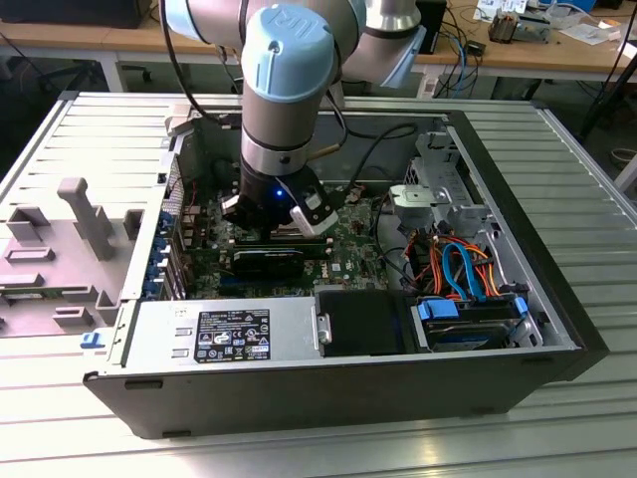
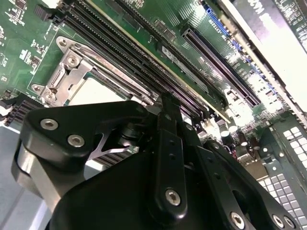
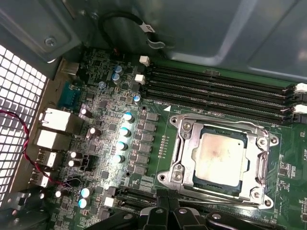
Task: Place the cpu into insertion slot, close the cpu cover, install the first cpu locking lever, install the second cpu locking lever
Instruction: 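Install the second cpu locking lever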
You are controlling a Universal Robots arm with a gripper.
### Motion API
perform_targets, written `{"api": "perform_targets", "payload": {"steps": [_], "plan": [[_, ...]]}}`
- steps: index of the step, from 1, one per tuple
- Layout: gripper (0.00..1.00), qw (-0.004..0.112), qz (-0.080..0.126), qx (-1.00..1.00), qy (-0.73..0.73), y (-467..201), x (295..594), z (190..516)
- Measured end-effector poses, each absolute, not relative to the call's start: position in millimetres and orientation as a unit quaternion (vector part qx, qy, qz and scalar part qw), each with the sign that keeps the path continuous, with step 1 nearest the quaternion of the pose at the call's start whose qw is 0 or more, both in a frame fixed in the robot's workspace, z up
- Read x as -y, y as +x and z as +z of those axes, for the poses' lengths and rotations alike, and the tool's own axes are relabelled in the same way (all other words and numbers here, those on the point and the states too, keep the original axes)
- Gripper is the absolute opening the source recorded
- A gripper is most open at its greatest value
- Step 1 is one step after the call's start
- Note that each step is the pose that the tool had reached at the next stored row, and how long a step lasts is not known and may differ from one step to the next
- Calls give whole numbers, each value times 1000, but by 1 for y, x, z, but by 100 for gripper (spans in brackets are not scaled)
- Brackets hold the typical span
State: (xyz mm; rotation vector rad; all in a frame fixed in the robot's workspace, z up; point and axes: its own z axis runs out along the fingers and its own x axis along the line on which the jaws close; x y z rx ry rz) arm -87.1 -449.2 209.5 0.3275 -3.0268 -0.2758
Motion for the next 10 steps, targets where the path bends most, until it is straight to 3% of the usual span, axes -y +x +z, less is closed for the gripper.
{"api": "perform_targets", "payload": {"steps": [10], "plan": [[11, 42, -94, 989, 107, -90, 449, 204]]}}
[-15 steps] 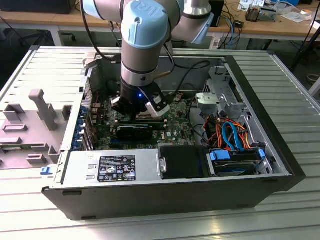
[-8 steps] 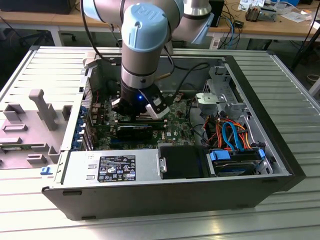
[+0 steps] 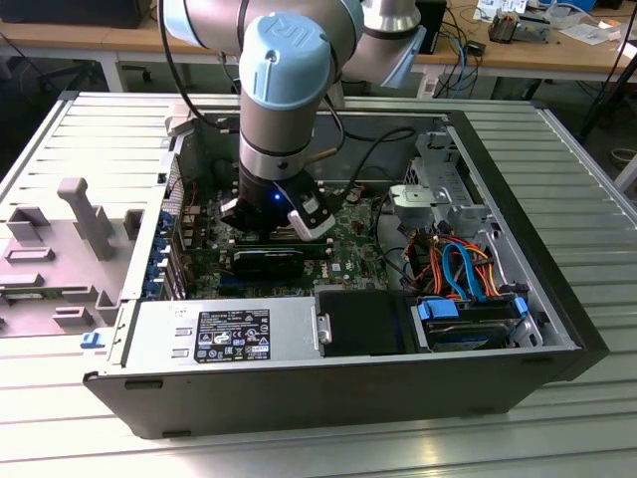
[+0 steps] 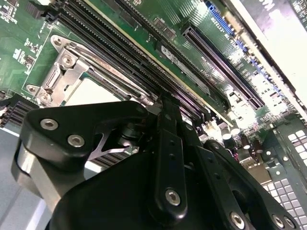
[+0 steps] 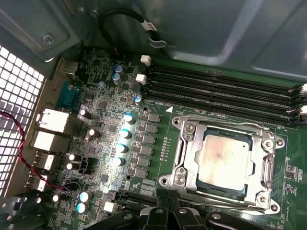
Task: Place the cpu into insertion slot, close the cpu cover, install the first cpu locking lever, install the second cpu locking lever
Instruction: 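Install the second cpu locking lever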
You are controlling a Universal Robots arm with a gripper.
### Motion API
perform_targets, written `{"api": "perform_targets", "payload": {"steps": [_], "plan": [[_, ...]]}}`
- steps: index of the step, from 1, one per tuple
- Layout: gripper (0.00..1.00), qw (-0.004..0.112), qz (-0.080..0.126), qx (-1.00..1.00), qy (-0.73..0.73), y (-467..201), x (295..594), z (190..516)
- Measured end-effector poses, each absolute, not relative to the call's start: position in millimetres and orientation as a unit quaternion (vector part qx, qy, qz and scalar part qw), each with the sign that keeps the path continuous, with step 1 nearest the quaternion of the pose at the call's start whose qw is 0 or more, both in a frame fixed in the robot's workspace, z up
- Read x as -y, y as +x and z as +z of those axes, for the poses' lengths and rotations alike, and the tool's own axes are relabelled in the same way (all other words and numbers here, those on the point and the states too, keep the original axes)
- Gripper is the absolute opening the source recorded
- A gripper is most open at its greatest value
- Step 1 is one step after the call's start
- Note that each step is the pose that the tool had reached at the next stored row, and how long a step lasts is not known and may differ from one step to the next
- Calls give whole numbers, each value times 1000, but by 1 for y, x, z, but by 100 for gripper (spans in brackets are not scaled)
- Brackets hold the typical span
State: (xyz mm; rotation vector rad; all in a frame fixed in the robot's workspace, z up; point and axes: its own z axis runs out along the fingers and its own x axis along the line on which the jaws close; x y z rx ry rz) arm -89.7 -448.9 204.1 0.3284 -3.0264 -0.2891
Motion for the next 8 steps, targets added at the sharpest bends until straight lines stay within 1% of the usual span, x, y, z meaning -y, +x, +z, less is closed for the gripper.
{"api": "perform_targets", "payload": {"steps": [8], "plan": [[11, 42, -96, 989, 107, -90, 445, 204]]}}
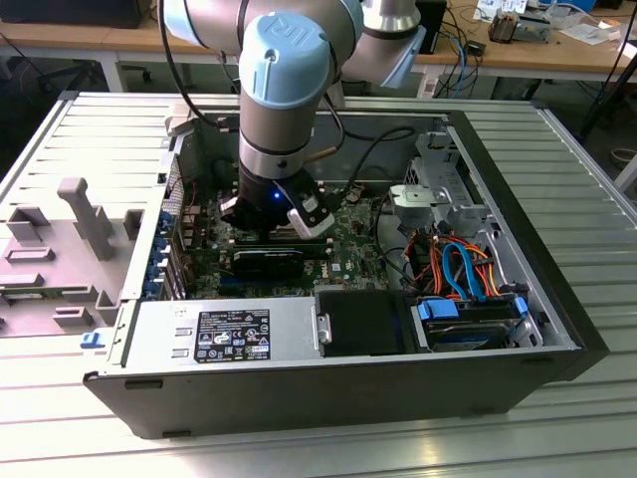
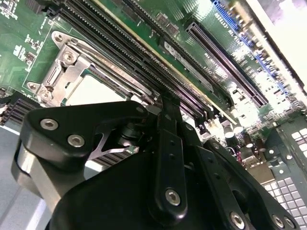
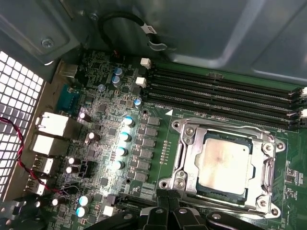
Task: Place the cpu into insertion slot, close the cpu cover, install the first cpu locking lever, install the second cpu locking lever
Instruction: 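Install the second cpu locking lever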
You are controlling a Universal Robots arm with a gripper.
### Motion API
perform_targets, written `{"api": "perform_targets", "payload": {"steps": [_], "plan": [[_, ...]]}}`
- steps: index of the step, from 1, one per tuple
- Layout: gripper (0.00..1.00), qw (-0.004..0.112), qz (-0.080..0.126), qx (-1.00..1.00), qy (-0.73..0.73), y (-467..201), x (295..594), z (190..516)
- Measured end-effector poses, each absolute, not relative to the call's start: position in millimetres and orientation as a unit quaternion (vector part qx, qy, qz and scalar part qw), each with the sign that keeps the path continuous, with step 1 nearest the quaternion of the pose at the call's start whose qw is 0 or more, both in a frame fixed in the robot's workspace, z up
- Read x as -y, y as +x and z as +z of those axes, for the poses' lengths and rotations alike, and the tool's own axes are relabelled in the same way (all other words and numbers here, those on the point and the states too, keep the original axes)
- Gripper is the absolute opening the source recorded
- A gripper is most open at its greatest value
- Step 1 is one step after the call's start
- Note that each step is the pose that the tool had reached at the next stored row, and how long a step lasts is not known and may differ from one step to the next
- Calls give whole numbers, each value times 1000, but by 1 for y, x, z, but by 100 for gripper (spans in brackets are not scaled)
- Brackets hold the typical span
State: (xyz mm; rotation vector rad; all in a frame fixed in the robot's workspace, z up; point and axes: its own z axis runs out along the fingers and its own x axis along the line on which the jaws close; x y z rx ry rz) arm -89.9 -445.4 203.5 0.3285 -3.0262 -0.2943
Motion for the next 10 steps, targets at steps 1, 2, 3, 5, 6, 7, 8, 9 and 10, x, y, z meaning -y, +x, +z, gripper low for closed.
{"api": "perform_targets", "payload": {"steps": [1, 2, 3, 5, 6, 7, 8, 9, 10], "plan": [[11, 42, -96, 989, 107, -90, 445, 203], [11, 42, -97, 989, 107, -90, 444, 203], [11, 42, -97, 989, 107, -90, 443, 202], [11, 42, -97, 989, 107, -90, 442, 201], [11, 42, -97, 989, 107, -90, 442, 201], [11, 42, -97, 989, 107, -90, 442, 199], [11, 42, -97, 989, 107, -90, 442, 198], [11, 42, -97, 989, 107, -90, 442, 198], [11, 41, -97, 989, 107, -90, 442, 198]]}}
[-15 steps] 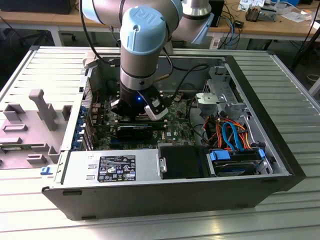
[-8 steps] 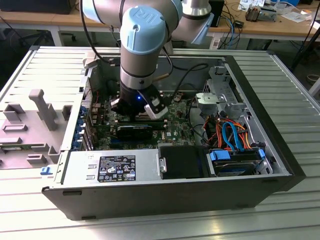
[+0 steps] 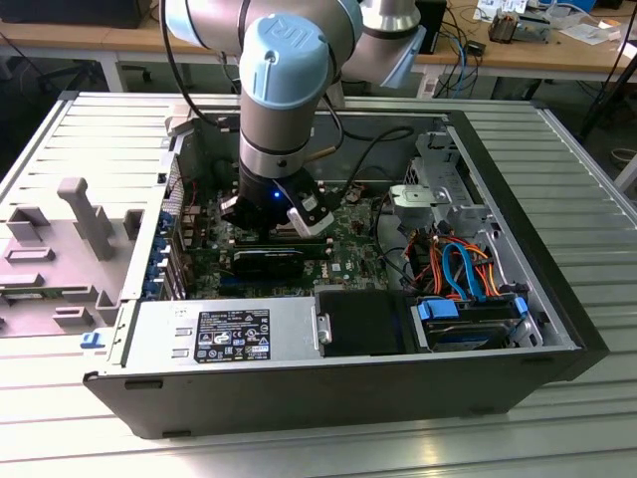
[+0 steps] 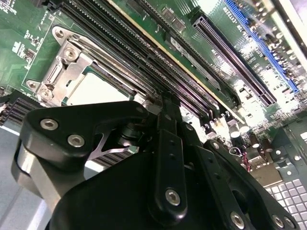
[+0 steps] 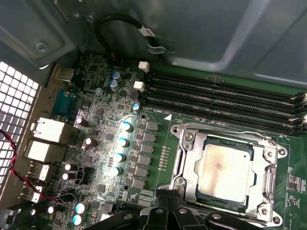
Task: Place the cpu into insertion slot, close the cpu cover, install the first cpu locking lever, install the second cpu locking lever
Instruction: 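Install the second cpu locking lever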
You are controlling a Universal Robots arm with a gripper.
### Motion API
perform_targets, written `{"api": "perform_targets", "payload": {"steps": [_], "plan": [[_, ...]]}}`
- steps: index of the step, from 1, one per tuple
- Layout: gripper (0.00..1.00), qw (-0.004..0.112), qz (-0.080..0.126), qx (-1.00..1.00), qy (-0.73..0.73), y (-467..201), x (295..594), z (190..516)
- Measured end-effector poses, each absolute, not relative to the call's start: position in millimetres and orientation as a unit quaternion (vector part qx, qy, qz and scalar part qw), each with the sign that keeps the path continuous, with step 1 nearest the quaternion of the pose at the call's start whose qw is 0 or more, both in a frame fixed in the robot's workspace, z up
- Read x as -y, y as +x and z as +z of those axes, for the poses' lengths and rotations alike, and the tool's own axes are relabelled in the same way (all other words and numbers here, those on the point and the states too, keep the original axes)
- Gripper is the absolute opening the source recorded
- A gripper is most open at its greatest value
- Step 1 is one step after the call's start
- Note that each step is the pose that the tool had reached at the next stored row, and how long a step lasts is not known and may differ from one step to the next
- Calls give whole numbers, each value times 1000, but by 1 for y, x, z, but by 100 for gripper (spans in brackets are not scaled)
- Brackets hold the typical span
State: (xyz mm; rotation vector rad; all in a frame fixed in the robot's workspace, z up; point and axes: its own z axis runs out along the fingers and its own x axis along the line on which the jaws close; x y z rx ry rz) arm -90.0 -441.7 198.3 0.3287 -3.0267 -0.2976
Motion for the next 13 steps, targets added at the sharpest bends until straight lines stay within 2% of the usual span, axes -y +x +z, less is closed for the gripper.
{"api": "perform_targets", "payload": {"steps": [5, 13], "plan": [[11, 40, -94, 989, 107, -90, 442, 209], [11, 40, -94, 989, 107, -90, 444, 208]]}}
